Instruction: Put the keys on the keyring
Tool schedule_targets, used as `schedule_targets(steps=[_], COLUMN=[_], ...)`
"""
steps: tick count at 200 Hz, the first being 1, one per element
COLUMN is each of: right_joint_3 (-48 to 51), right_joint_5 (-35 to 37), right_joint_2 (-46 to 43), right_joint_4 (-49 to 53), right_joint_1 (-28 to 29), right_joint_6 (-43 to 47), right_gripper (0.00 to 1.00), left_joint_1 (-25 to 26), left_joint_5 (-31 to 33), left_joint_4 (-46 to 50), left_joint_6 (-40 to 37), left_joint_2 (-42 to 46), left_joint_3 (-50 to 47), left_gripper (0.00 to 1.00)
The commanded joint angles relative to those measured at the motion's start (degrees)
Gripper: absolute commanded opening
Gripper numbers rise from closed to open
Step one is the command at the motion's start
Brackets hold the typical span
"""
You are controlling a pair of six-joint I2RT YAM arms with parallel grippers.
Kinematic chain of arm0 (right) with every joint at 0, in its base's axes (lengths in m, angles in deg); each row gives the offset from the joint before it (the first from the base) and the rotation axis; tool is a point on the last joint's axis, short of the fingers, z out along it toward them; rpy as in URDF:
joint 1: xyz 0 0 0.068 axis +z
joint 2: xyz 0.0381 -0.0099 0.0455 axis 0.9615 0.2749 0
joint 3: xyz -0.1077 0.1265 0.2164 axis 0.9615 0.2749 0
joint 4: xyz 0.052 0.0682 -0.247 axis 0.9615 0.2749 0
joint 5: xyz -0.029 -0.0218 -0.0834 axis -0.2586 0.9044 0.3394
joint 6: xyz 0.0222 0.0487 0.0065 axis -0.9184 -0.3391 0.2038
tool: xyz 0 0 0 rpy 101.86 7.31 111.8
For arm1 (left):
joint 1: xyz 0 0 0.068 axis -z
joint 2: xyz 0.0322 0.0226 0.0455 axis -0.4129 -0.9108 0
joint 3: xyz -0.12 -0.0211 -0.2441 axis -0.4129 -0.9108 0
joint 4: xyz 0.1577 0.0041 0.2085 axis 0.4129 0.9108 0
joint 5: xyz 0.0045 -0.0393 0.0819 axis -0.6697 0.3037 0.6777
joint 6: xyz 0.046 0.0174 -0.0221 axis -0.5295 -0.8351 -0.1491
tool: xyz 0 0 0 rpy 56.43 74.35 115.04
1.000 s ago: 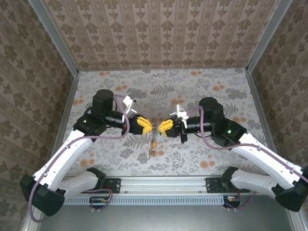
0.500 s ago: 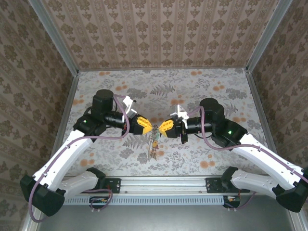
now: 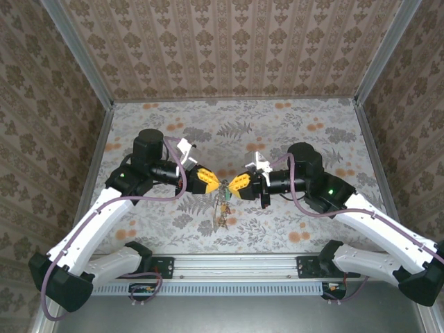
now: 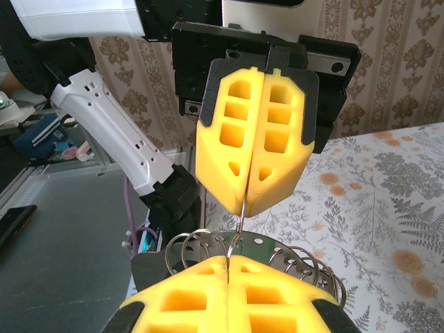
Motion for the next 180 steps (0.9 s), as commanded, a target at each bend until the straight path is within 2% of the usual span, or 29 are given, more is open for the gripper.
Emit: schedule_targets(steps=[1, 180], right_joint_3=[0.07, -0.15], right_joint_5=[0.19, 1.13], right_joint_2=[-2.17, 0.32], right_joint_4=[0.62, -3.00], right_joint_1=[0.56, 0.66], right_joint_6=[-0.24, -0.85], right_gripper=[0.00, 0.00], left_joint_1=[0.40, 0.93], left_joint_5=[-1.08, -0.95], left_joint_4=[-0.57, -0.27], left_joint_6=[-1.35, -1.57], left_joint_2=[1.06, 1.85], left_joint_3=[1.43, 1.46], left_gripper=[0.00, 0.00])
